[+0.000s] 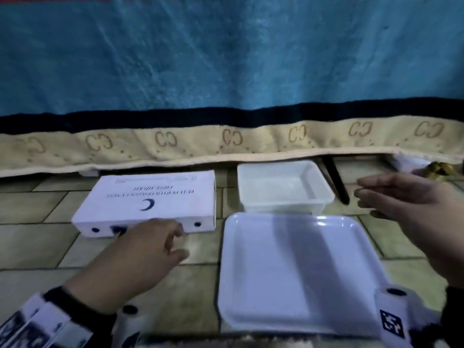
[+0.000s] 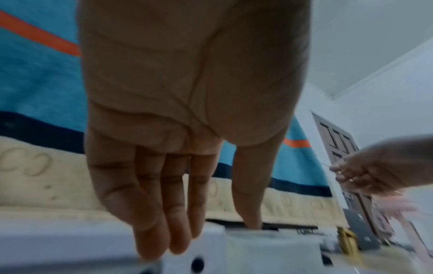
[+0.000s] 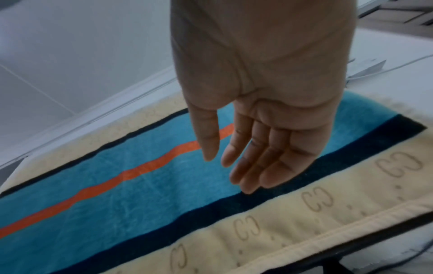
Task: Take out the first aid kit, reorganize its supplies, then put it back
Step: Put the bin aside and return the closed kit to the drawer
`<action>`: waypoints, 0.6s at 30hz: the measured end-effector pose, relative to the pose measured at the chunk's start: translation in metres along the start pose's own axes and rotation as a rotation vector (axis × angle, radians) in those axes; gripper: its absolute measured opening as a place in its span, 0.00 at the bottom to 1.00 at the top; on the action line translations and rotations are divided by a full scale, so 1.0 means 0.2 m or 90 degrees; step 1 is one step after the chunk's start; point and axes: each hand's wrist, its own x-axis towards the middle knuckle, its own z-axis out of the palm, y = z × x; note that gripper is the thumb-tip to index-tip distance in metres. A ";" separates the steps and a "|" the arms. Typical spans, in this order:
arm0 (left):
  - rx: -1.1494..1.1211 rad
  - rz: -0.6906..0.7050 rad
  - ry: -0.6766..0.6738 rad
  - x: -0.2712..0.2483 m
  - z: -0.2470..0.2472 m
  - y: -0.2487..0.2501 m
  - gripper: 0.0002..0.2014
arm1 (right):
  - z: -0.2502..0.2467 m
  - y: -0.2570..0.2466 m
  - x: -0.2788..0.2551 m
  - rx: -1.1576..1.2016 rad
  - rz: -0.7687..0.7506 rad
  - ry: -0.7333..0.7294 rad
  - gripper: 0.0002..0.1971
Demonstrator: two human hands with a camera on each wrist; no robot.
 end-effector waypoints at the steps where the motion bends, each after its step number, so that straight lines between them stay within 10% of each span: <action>1: 0.037 -0.002 -0.032 -0.06 0.04 -0.05 0.08 | 0.00 0.03 -0.09 -0.011 0.001 0.008 0.35; 6: 0.110 0.021 -0.149 -0.25 0.27 -0.26 0.31 | 0.14 0.10 -0.65 0.077 0.019 -0.170 0.38; 10: 0.100 0.034 -0.161 -0.27 0.37 -0.32 0.36 | 0.35 0.35 -0.95 0.102 0.274 -0.502 0.21; 14: 0.131 0.025 -0.173 -0.26 0.41 -0.33 0.35 | 0.54 0.86 -1.08 -0.040 0.449 -0.359 0.15; 18: 0.139 0.020 -0.175 -0.26 0.41 -0.32 0.35 | 0.70 1.17 -1.05 0.199 0.643 -0.100 0.21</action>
